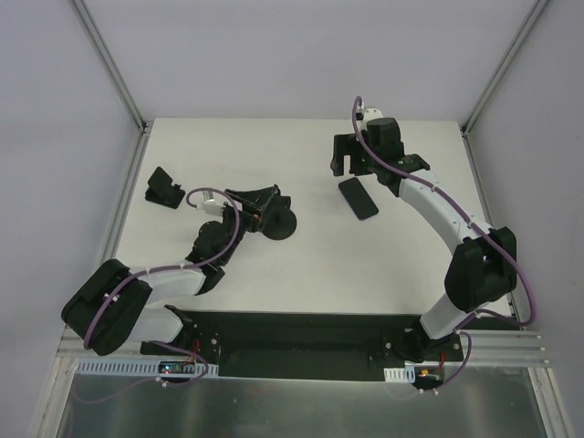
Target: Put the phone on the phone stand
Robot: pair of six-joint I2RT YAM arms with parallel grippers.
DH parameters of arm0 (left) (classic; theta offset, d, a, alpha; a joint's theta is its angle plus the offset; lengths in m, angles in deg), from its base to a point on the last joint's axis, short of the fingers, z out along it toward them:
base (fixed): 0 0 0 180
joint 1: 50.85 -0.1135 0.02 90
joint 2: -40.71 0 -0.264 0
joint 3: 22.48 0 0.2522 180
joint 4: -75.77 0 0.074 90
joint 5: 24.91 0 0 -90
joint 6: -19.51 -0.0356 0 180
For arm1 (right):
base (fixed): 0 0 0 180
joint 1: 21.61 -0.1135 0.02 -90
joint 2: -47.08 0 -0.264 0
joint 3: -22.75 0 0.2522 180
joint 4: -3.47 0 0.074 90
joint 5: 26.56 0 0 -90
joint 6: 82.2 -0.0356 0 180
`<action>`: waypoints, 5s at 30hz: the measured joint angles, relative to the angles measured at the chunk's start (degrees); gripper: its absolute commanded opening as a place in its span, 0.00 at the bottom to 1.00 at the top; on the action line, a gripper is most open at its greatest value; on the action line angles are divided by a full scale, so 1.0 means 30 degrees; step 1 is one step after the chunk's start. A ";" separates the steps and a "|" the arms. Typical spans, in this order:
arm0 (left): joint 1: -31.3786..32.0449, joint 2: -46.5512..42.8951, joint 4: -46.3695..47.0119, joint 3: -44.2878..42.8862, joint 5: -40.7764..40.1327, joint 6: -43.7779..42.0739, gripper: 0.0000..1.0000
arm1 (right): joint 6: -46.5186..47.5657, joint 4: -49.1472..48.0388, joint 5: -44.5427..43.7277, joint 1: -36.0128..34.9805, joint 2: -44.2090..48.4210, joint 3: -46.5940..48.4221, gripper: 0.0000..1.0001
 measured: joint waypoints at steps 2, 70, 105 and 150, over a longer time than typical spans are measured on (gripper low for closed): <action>-0.0007 -0.0794 -0.1056 0.0117 0.0211 -0.0109 0.82 | 0.0219 0.0481 0.0015 0.0000 0.0000 0.0000 0.96; -0.0306 -0.9938 -2.0830 -0.4109 1.0105 -1.3420 0.95 | 0.3534 0.9085 0.1494 0.2331 -1.0834 0.6761 0.96; -0.0313 -0.9304 -2.3074 -0.8160 0.7803 -1.2495 0.91 | 0.3300 0.9799 0.1202 0.2266 -1.1417 0.7512 0.96; -0.0430 -1.1708 -2.8348 -1.0273 0.8109 -1.2983 0.90 | 0.2237 1.0054 -0.2149 0.0823 -1.0433 0.5858 0.01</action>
